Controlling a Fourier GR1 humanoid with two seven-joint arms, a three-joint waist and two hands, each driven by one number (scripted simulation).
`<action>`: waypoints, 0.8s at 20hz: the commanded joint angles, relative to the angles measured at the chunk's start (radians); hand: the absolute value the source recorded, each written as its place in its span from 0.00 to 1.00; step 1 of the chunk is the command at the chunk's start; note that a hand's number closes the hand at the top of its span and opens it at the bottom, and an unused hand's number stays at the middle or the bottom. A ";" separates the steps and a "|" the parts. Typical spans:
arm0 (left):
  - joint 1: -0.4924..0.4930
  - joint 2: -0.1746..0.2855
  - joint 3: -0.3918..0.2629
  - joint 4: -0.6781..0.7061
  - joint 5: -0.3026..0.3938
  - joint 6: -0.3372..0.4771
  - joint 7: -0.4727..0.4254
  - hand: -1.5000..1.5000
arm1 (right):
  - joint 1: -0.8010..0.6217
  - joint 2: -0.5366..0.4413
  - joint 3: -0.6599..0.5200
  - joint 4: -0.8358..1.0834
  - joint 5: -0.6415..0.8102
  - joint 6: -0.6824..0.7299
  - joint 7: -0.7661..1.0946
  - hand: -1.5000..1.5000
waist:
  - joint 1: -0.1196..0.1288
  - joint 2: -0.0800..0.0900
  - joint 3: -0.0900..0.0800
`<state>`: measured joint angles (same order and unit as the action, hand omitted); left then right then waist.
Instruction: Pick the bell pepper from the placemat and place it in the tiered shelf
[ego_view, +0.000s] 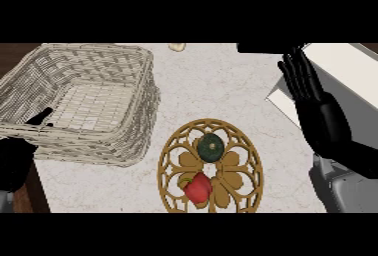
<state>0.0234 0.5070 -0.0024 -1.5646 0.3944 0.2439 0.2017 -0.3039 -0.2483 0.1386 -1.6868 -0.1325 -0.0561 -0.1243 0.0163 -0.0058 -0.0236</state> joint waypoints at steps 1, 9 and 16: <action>0.049 -0.034 0.022 0.070 -0.007 -0.044 -0.103 0.50 | 0.062 0.051 0.144 -0.120 0.127 -0.047 0.024 1.00 | -0.017 0.003 0.022; 0.076 0.015 -0.026 0.075 -0.060 -0.074 -0.105 0.50 | 0.116 0.108 0.290 0.040 0.648 -0.443 0.060 1.00 | -0.086 -0.013 0.016; 0.075 0.009 -0.035 0.086 -0.060 -0.121 -0.146 0.50 | 0.370 0.246 0.784 0.114 0.955 -0.751 0.111 0.00 | -0.031 -0.002 0.022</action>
<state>0.0752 0.5121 -0.0013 -1.5019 0.3613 0.1484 0.0412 -0.0556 -0.0328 0.7342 -1.5970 0.6547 -0.6607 -0.0688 -0.0204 -0.0123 0.0000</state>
